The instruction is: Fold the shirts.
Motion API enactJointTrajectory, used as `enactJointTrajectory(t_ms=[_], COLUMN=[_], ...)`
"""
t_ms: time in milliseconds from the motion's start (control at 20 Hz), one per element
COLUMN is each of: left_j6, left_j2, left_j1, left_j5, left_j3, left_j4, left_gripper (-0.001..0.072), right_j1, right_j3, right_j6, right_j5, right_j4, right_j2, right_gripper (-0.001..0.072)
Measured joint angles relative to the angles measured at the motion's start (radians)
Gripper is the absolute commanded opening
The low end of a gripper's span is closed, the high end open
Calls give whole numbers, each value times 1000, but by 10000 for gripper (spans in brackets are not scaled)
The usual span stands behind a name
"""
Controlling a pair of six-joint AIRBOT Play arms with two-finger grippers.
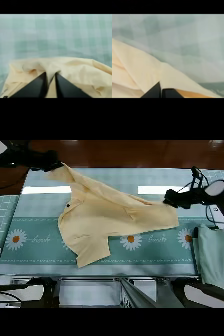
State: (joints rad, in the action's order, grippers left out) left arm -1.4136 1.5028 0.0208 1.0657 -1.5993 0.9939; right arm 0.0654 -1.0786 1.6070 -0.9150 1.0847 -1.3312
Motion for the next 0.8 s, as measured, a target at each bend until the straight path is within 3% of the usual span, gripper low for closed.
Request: enactJointTrajectory(t_ms=[50, 100, 300, 450, 600, 800], left_j6=[-10, -15, -33, -56, -49, -42], left_j2=[11, 19, 29, -17, -125, -320], left_j1=[0, 2, 44, 116, 186, 243], left_j5=[14, 37, 199, 291, 314, 227], left_j3=[1, 1, 2, 67, 291, 715], left_j4=[-16, -21, 95, 203, 217, 179], left_gripper=[700, 700, 698, 699, 699, 699], right_j1=[8, 21, 143, 272, 381, 429], right_j3=[-52, -98, -243, -261, -139, 118], right_j6=[-3, -7, -46, -81, -124, -261], right_j5=[7, 9, -108, -274, -325, -245], right_j4=[-36, -71, -154, -77, -28, -167], right_j2=[-62, -108, -199, -183, -97, 76], right_gripper=[487, 639, 630, 630, 629, 630])
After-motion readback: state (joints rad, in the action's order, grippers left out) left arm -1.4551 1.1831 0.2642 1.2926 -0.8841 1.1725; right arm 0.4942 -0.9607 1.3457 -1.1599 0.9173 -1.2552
